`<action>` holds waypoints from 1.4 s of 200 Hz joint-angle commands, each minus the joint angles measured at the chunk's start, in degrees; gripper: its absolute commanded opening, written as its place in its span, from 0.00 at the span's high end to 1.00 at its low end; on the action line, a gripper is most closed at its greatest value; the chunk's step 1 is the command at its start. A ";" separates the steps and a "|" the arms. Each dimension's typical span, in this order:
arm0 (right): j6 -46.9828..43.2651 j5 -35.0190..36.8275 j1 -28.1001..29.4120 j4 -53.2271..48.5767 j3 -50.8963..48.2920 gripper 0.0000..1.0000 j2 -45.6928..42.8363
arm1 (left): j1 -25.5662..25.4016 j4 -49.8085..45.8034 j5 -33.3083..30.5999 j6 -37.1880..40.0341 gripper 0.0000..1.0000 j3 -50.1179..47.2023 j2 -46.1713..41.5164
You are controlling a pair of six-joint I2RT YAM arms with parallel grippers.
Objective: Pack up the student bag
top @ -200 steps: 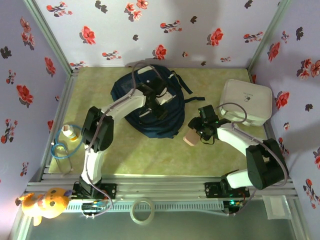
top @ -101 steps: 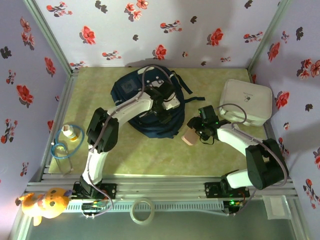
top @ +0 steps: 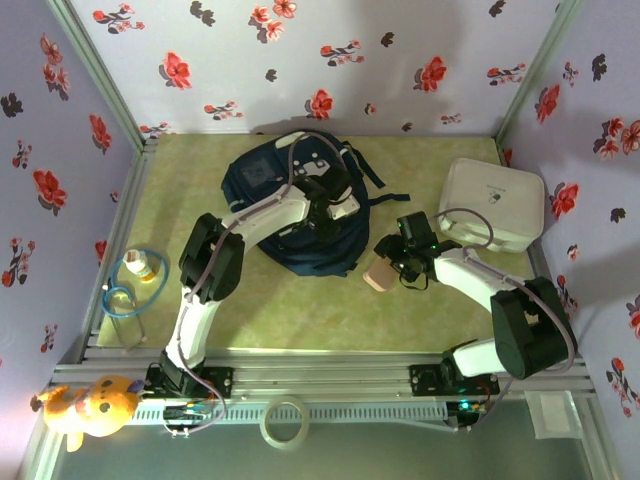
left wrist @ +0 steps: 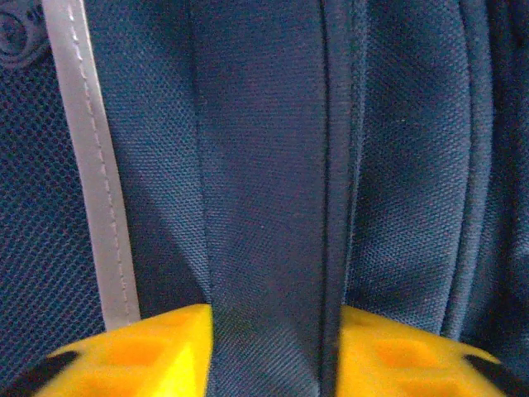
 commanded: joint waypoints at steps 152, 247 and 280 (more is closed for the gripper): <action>-4.12 -8.07 1.57 8.50 2.12 0.36 -10.70 | -2.43 13.91 1.03 -8.54 1.00 -3.78 -23.61; 5.79 -6.73 8.20 18.28 14.59 0.37 7.79 | -4.24 20.79 -1.65 -15.15 1.00 -1.30 -26.50; 10.48 -6.41 8.67 24.28 17.57 0.37 14.77 | -2.57 20.92 -1.66 -19.10 1.00 0.45 -25.11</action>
